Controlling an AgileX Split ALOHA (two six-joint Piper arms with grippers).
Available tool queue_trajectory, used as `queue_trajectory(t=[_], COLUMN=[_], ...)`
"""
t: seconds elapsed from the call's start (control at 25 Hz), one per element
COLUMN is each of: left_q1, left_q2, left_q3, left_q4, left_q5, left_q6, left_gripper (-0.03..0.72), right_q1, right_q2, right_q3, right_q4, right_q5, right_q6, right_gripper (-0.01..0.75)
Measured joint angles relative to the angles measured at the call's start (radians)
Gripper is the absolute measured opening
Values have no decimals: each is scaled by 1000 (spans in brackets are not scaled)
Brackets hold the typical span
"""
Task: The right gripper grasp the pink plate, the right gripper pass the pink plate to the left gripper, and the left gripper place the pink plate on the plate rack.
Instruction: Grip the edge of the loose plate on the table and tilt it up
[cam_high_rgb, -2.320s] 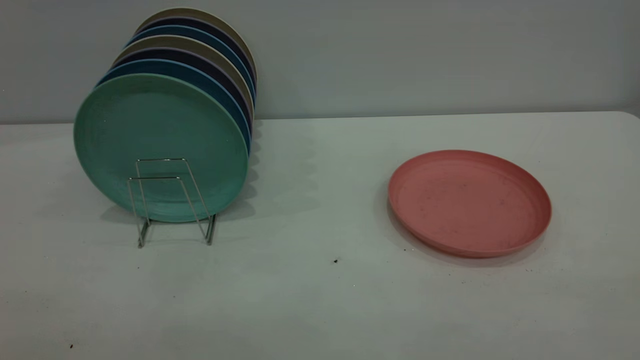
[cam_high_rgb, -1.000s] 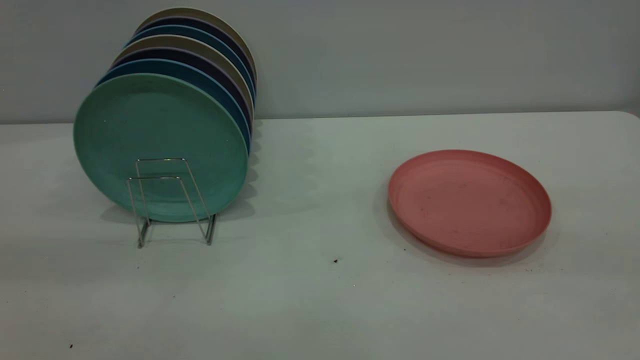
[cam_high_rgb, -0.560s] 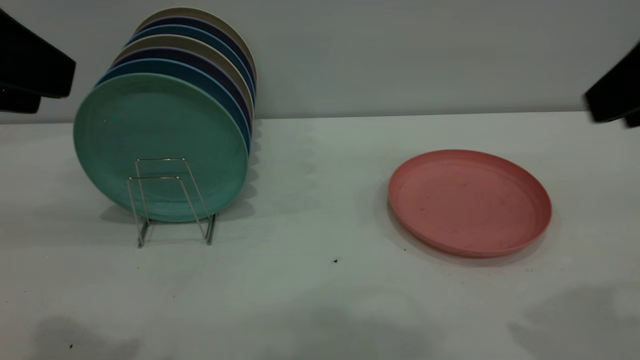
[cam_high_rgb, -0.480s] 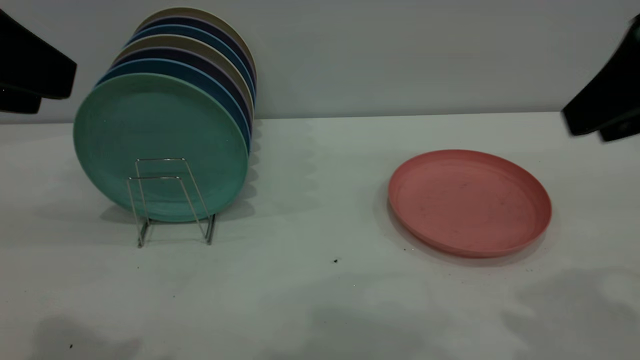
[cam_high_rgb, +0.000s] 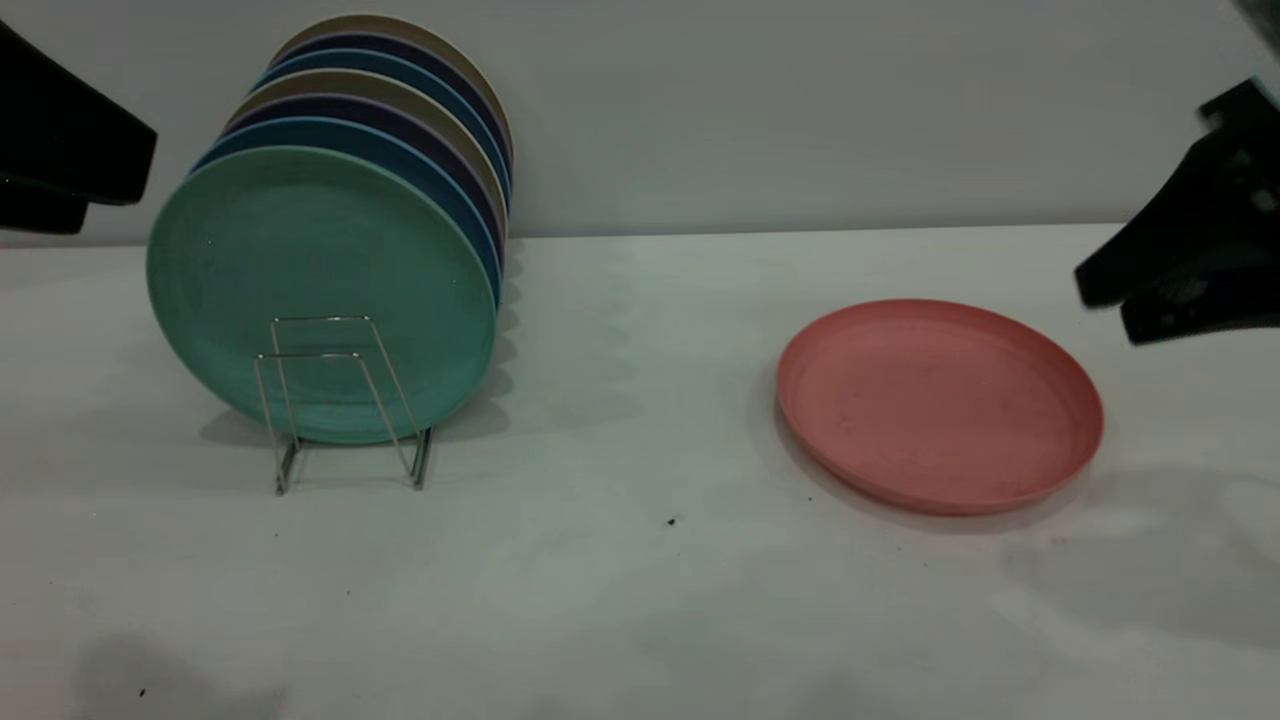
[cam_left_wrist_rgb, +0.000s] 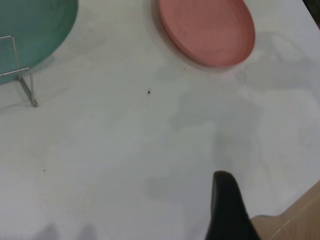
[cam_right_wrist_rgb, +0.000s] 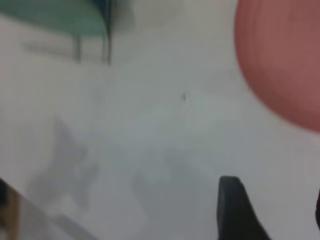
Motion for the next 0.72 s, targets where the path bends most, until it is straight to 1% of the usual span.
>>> queue_trajectory(t=[0.2,0.28,0.4,0.52,0.72], left_q1=[0,0,0,0,0], left_q2=[0,0,0,0,0], left_q3=[0,0,0,0,0], left_q4=[0,0,0,0,0], left_q5=[1,1,1,1,1], left_q6=[1,1,1,1,1], left_gripper=[472,472,472,472,472], right_q1=[-130,-157,-163,-158,-158], right_q2=[91,137,201,255,289], right_q3=[-44,-70,-120,-163,-185], right_q4=[35,35,35,35,53], right_q5=[2,2,-5,-45,-225], right_q6=[-29,-27,-25,-20,-21], right_gripper=[403,403,403,403,403])
